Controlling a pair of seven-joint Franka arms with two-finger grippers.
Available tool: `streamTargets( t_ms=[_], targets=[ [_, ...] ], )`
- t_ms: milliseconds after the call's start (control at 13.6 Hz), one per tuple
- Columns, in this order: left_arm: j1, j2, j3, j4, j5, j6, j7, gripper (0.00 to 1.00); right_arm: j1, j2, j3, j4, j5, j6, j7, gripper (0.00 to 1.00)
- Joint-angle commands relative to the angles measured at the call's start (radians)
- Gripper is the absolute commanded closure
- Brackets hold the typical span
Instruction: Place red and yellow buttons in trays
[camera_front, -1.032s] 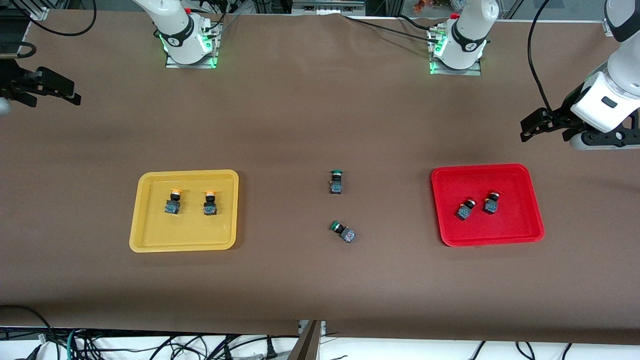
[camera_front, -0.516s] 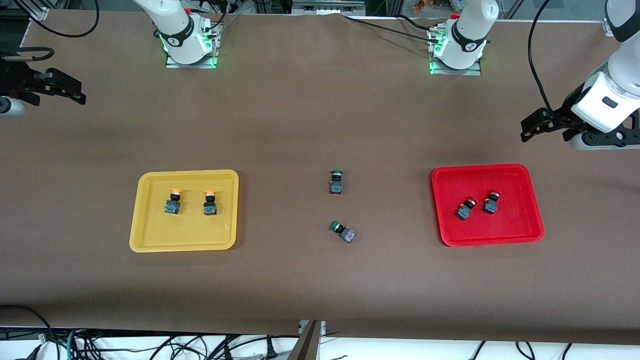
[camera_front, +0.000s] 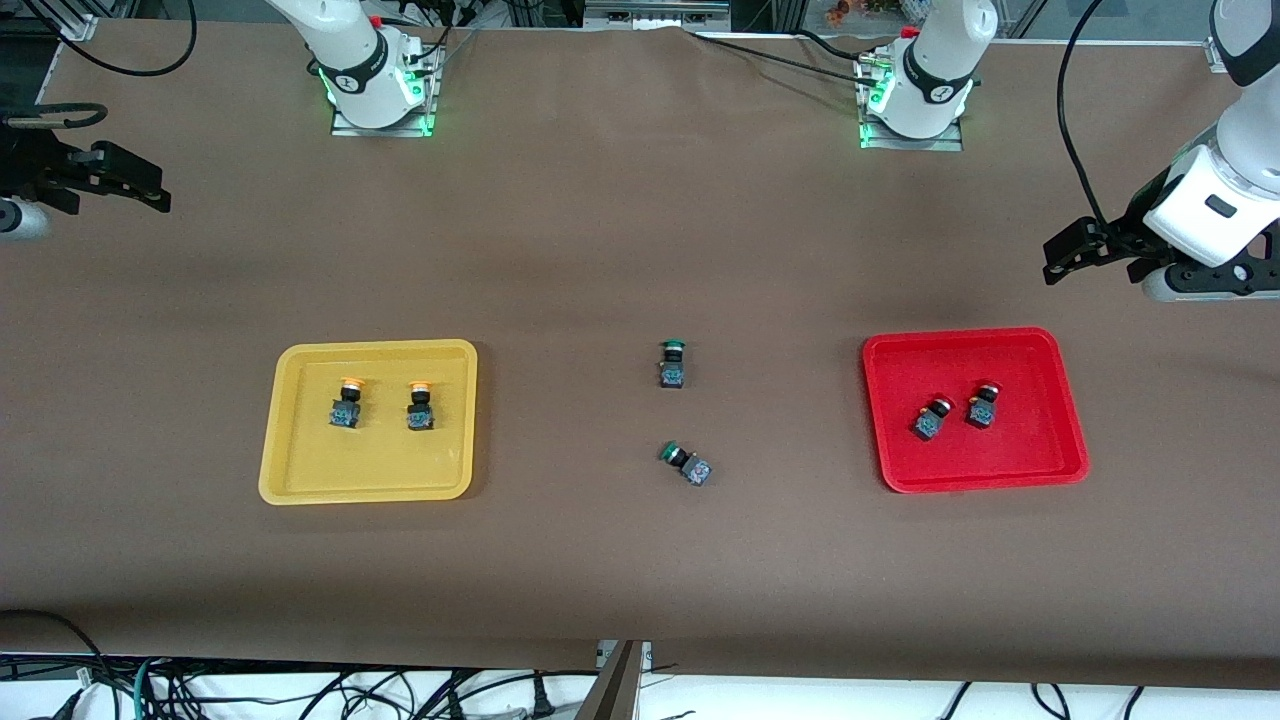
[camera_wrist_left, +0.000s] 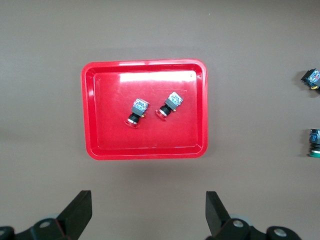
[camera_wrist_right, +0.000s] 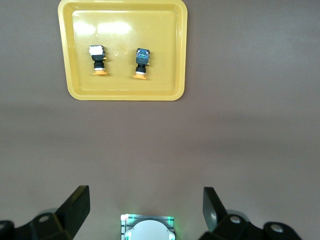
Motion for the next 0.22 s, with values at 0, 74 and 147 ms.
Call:
streamTargets(
  t_ms=[0, 74, 147],
  targets=[
    [0.007, 0.005, -0.007, 0.009, 0.023, -0.011, 0.006, 0.00, -0.012, 0.008, 0.015, 0.021, -0.011, -0.016, 0.001, 0.00],
    [0.007, 0.006, -0.007, 0.008, 0.023, -0.011, 0.018, 0.00, -0.012, 0.008, 0.015, 0.021, -0.011, -0.016, 0.003, 0.00],
    [0.007, 0.006, -0.007, 0.010, 0.023, -0.011, 0.018, 0.00, -0.012, 0.008, 0.015, 0.021, -0.011, -0.016, 0.001, 0.00]
  ],
)
